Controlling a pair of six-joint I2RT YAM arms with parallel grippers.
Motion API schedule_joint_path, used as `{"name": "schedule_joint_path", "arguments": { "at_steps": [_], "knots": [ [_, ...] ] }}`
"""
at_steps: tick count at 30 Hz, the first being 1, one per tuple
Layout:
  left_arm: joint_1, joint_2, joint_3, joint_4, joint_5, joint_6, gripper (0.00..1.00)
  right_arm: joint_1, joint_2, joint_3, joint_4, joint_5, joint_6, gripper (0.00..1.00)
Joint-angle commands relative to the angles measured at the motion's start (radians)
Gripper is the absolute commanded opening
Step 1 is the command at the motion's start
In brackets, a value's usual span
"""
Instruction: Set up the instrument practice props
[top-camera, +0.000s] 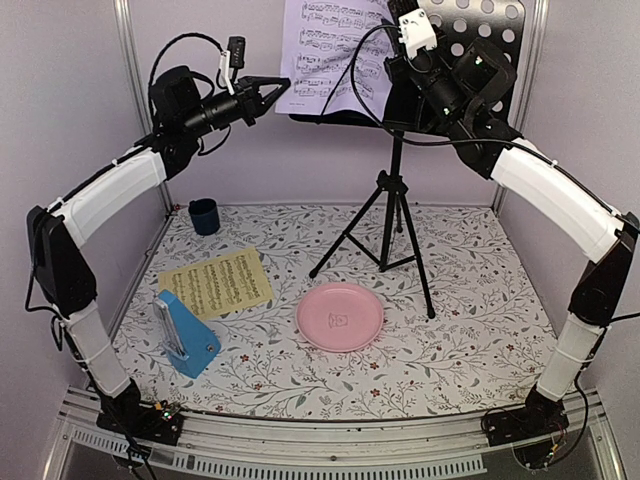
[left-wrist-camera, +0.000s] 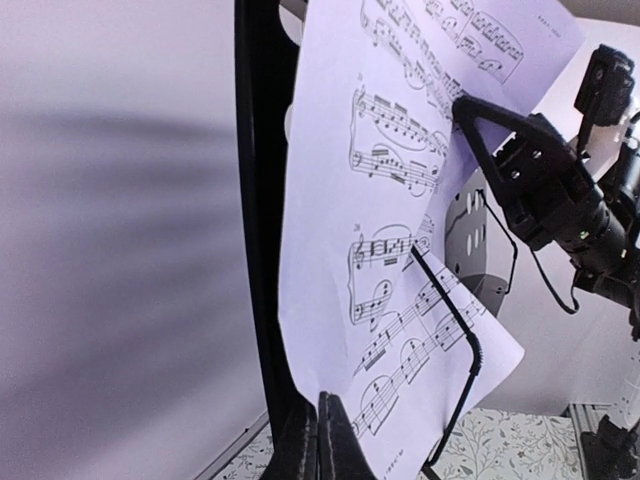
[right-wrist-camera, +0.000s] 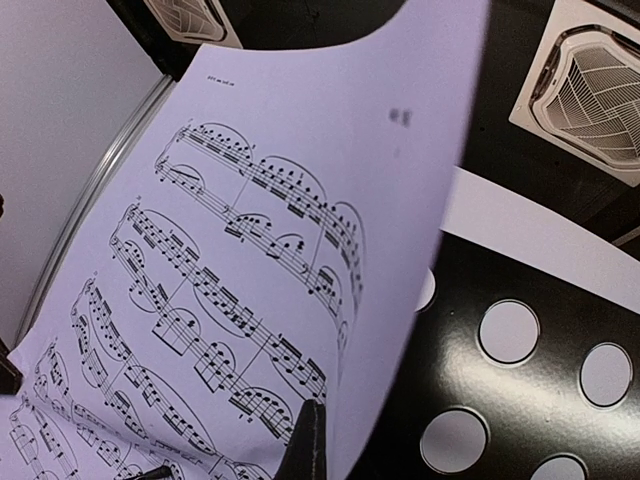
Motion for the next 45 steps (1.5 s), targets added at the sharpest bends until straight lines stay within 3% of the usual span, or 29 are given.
{"name": "schedule_joint_path", "arguments": {
  "at_steps": [1,4,5,7,12,15,20,34,45],
  "knots": [
    [-0.038,-0.079,-0.004,-0.080,-0.135,0.100,0.07,-0.020,-0.009,0.035,-0.005,-0.021,-0.015,0.00],
    [-0.057,-0.112,-0.021,-0.091,-0.230,0.127,0.38,-0.020,-0.016,0.031,-0.003,-0.025,-0.017,0.04],
    [-0.060,-0.126,-0.033,-0.087,-0.256,0.132,0.44,-0.019,-0.017,0.029,-0.004,-0.027,-0.016,0.06],
    [-0.072,-0.163,-0.064,-0.079,-0.319,0.159,0.47,-0.019,-0.021,0.028,-0.002,-0.029,-0.014,0.09],
    [-0.155,-0.259,-0.155,-0.048,-0.520,0.293,0.45,-0.019,-0.024,0.025,0.003,-0.034,-0.016,0.10],
    [-0.211,-0.266,-0.155,-0.067,-0.553,0.366,0.41,-0.019,-0.023,0.024,0.006,-0.040,-0.018,0.07],
    [-0.290,-0.151,-0.028,-0.192,-0.528,0.468,0.39,-0.019,-0.023,0.027,0.008,-0.044,-0.025,0.00],
    [-0.366,0.073,0.245,-0.295,-0.646,0.504,0.39,-0.019,-0.016,0.039,0.011,-0.055,-0.056,0.00],
    [-0.389,0.107,0.287,-0.289,-0.666,0.536,0.09,-0.020,-0.014,0.039,0.010,-0.053,-0.065,0.00]
  ]
}}
